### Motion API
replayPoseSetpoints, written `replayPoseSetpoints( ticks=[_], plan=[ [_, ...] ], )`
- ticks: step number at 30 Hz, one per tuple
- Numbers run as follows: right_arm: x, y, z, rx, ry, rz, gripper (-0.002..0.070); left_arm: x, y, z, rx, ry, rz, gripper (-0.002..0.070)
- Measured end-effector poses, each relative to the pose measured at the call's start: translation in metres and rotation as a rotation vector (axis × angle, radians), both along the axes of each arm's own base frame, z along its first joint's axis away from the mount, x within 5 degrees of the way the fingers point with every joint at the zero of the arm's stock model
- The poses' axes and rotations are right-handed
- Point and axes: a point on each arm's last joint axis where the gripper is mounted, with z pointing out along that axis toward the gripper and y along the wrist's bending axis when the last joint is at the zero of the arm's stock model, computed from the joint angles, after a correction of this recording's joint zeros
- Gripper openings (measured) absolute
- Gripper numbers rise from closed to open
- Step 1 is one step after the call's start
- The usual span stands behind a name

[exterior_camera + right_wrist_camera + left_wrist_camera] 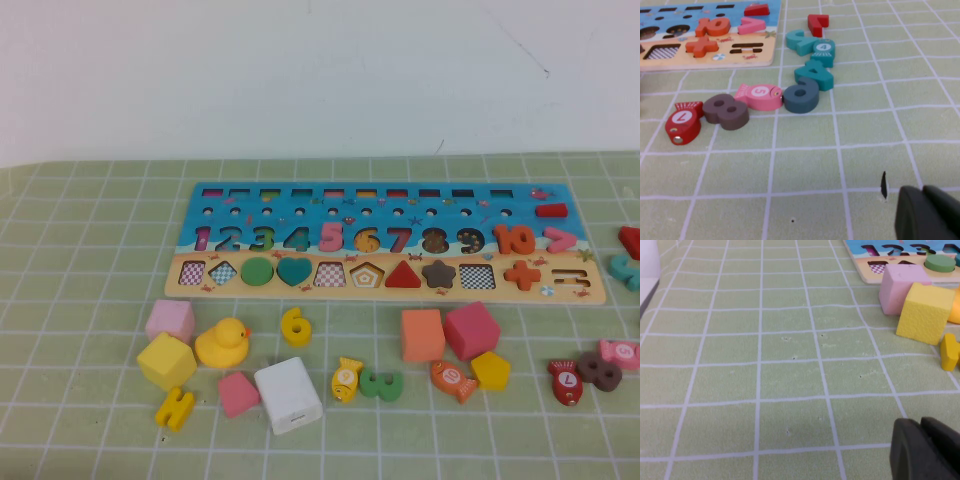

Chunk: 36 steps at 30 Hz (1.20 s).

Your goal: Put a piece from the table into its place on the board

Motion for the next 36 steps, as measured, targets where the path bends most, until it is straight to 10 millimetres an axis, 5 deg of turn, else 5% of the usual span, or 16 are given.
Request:
replayPoseSetpoints(
  ticks=[36],
  plan=[
    [0.0,0.0,0.0,0.0,0.0,0.0,-0.0003,0.0004,0.0031,-0.0002,0.124,-0.014,0.0,-0.0002]
  ],
)
